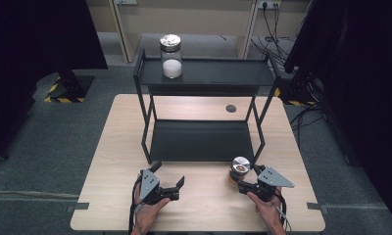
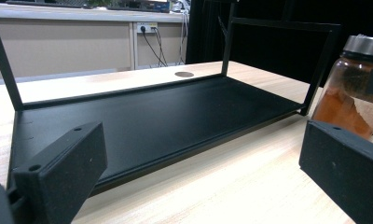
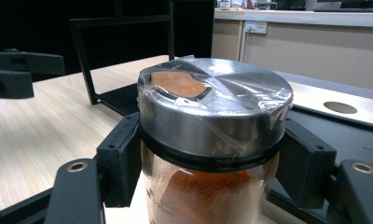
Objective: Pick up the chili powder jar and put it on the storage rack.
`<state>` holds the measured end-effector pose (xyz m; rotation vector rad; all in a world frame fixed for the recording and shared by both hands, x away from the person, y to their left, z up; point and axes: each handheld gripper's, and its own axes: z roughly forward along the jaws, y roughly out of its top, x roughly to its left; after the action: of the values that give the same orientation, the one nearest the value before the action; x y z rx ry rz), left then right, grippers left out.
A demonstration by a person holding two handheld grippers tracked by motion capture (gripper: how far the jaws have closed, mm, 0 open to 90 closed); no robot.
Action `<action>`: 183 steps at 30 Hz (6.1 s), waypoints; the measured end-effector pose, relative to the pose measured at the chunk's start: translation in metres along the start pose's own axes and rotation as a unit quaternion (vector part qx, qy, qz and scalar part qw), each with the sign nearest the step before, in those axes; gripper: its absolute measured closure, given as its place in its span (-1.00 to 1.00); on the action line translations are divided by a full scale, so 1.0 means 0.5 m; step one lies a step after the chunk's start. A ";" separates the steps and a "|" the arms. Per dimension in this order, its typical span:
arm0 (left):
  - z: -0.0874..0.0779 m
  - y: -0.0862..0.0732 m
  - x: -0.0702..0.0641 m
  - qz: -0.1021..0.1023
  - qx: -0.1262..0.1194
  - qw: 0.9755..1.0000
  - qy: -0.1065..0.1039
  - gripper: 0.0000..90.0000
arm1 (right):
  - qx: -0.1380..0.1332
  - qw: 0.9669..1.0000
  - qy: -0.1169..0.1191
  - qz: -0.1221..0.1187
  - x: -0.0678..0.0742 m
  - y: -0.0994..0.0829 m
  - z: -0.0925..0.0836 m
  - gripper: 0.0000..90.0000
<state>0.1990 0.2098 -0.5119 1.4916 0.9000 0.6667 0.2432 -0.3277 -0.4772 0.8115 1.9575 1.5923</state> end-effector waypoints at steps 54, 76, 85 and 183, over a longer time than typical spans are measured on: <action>0.001 0.000 0.006 -0.005 0.001 1.000 0.000 -0.99 | -0.023 0.995 0.075 -0.060 -0.043 0.435 0.085 -0.28; 0.001 0.000 0.008 -0.007 0.000 1.000 0.002 -0.99 | -0.037 0.996 0.075 -0.035 -0.066 0.575 0.126 -0.28; -0.001 0.000 0.009 -0.009 -0.002 1.000 0.003 -0.99 | -0.036 0.997 0.052 -0.045 -0.056 0.628 0.165 -0.28; 0.000 -0.002 0.005 -0.010 0.002 1.000 0.000 -0.99 | -0.096 0.995 -0.001 -0.006 -0.050 0.369 0.122 -0.99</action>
<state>0.2002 0.2117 -0.5133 1.4835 0.9157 0.6501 0.3295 -0.2764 -0.3089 0.7237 1.7712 1.7388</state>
